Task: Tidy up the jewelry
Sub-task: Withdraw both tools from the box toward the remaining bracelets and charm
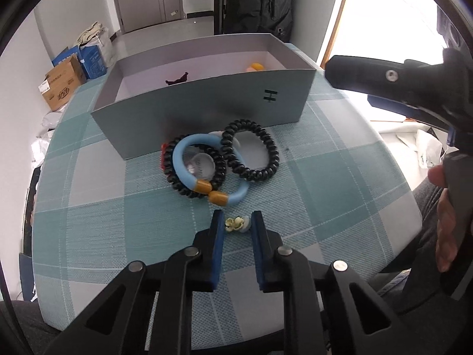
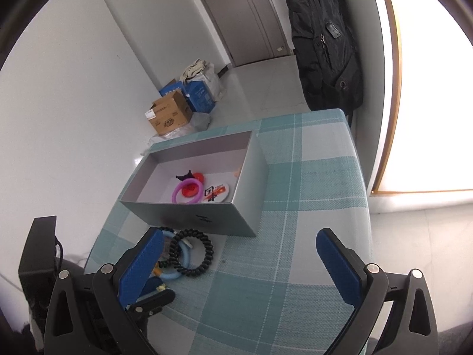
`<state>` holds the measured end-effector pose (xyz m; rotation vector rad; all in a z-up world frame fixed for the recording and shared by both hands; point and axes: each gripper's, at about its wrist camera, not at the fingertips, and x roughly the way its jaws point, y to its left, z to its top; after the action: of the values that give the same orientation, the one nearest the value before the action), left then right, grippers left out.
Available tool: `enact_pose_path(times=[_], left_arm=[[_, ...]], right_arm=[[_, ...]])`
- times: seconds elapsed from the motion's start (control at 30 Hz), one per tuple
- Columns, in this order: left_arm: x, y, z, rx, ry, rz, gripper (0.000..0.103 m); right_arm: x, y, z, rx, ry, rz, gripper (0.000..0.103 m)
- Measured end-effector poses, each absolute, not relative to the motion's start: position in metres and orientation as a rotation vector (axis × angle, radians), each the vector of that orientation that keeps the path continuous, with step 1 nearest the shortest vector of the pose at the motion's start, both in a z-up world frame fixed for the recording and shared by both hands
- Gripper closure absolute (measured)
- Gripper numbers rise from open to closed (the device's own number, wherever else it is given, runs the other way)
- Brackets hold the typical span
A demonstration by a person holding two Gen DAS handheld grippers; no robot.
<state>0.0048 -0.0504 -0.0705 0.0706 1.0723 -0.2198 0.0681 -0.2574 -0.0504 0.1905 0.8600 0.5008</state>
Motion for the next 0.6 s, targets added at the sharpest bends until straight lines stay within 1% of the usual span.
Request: enact_pose_path(times=[0.33, 0.6], left_arm=[[0.006, -0.039, -0.066, 0.002, 1.084, -0.246, 0.09], [0.009, -0.014, -0.044, -0.126, 1.016, -0.239, 0.09]], right_arm=[[0.069, -0.256, -0.054, 0.171, 0.872, 0.484, 0.0], [0.071, -0.253, -0.061, 0.151, 0.895, 0.481, 0.0]])
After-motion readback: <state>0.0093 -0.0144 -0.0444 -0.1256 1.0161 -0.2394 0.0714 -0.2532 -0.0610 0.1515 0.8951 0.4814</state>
